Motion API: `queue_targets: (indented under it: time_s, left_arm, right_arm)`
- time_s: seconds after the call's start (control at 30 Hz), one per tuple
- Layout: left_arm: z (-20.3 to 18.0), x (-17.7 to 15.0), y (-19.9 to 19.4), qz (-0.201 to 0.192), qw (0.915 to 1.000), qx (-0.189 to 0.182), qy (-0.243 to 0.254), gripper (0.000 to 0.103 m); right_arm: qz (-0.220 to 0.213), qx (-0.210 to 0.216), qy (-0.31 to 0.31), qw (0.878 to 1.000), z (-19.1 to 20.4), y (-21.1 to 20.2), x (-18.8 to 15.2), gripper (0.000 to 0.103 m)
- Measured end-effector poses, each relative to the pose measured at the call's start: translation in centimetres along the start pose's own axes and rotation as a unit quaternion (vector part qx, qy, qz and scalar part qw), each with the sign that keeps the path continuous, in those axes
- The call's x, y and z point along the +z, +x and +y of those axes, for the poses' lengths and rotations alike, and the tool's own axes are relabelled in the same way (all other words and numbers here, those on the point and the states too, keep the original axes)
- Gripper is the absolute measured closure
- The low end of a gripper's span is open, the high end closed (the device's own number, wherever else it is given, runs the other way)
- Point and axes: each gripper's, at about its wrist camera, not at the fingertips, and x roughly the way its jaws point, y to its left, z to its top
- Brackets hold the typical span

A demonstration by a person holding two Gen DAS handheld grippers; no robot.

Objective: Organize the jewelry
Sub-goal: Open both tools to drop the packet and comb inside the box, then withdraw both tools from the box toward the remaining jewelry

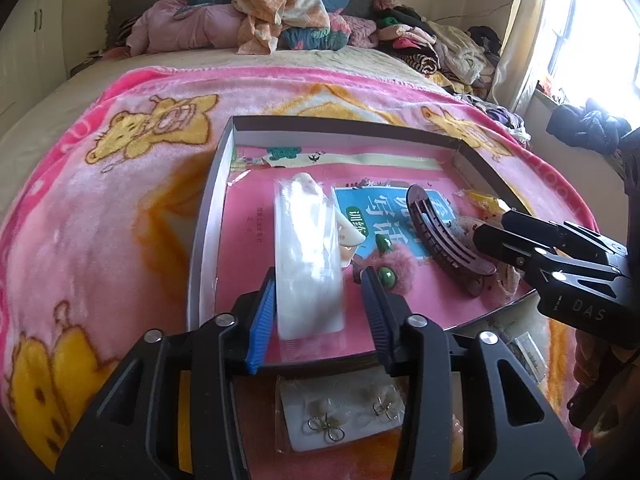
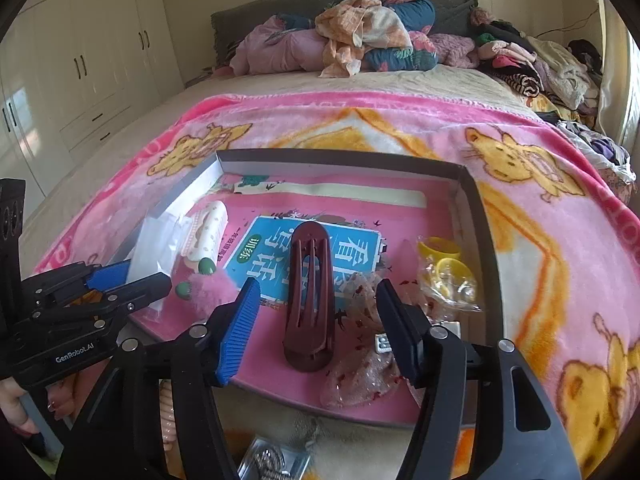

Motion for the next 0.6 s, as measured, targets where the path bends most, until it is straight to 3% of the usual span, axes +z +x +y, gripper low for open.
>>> queue_targets:
  time_s: [0.4, 0.6]
  left_arm:
    - [-0.8, 0.3, -3.2, -0.029, 0.9996, 0.004, -0.001, 0.040]
    - [-0.9, 0.2, -5.5, -0.047, 0.9989, 0.003, -0.006, 0.025]
  right_arm:
    - [-0.045, -0.006, 0.016, 0.999, -0.3, -4.9, -0.2, 0.023]
    - [-0.063, -0.010, 0.019, 0.998, -0.5, -7.4, -0.6, 0.022]
